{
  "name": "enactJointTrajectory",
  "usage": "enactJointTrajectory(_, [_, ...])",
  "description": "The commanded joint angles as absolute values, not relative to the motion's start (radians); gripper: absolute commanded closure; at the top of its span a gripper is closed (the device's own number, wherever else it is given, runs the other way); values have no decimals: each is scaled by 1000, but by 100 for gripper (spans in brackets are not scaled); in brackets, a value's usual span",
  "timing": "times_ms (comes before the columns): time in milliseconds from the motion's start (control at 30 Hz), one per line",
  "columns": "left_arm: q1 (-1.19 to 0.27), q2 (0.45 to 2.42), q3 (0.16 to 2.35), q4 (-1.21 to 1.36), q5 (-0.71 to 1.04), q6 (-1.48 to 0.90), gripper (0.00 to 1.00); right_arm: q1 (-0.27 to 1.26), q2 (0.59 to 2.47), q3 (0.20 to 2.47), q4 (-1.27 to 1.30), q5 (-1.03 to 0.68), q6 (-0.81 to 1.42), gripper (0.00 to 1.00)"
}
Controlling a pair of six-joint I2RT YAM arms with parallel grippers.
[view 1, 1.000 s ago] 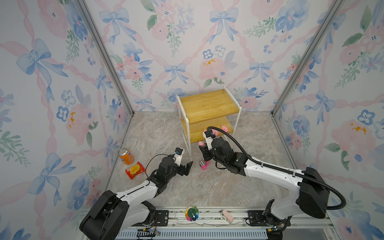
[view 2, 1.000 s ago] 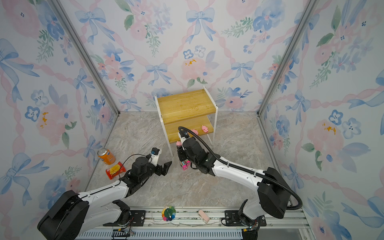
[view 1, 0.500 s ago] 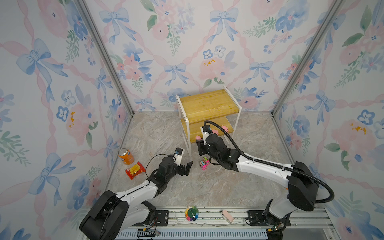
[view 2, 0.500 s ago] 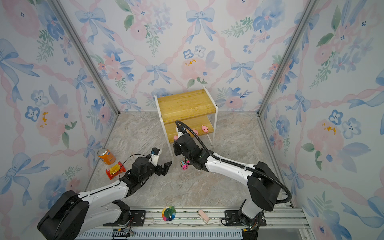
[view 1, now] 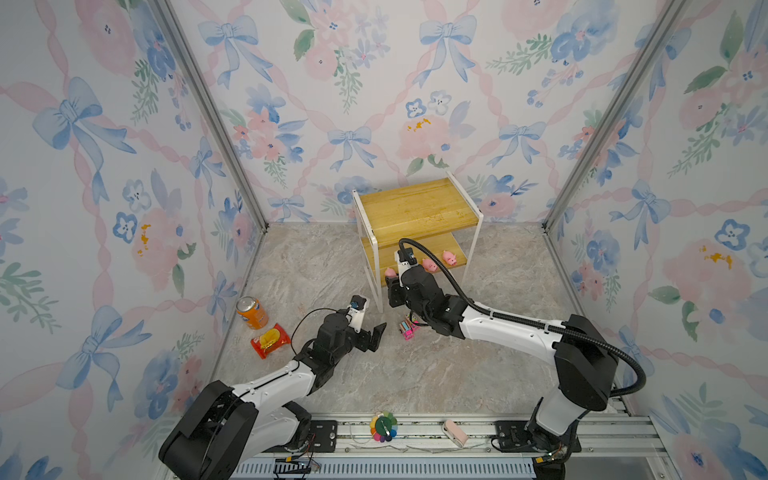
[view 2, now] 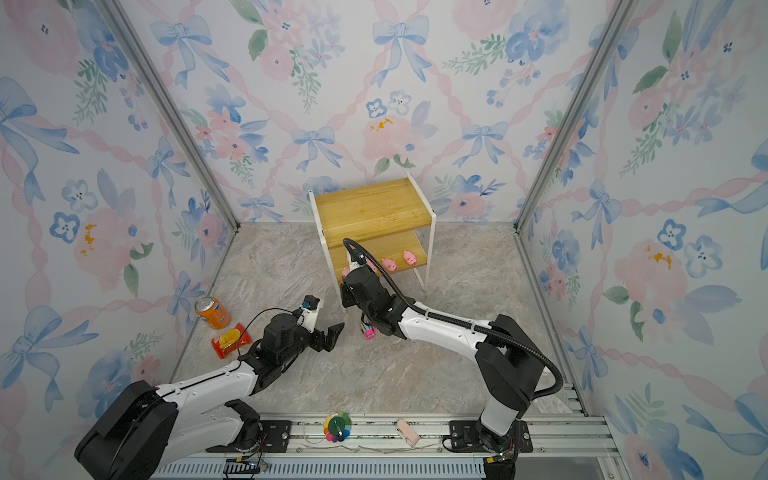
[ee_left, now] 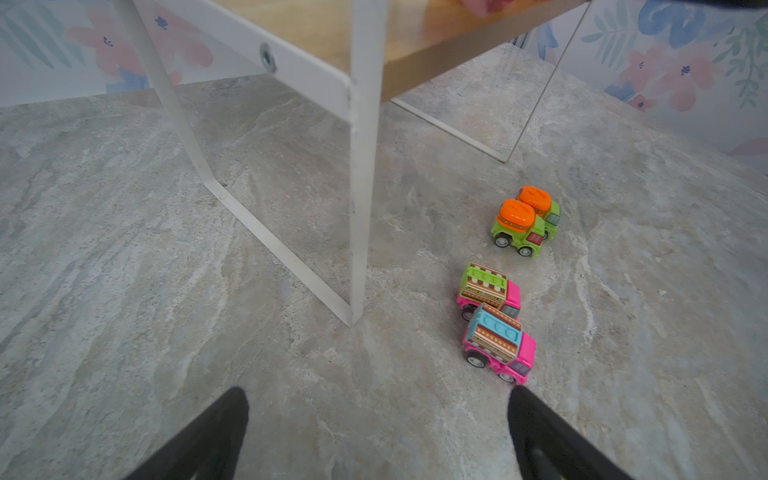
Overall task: Place and organize the plastic toys onto the shelf
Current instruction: 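Carry the pig with the right gripper onto the lower shelf beside the others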
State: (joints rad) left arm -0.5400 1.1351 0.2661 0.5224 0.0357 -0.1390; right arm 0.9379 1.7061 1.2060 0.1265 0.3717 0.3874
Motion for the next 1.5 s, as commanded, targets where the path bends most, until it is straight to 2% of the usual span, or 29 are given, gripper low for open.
enactJointTrajectory(0, [-534, 1118, 263, 531, 49, -143, 2, 948, 1727, 1246, 147, 394, 405, 66])
enactJointTrajectory(800, [-534, 1101, 256, 531, 46, -143, 2, 948, 1772, 1200, 263, 414, 399, 65])
enactJointTrajectory(1467, [-534, 1092, 253, 531, 43, -143, 2, 948, 1790, 1195, 238, 451, 374, 63])
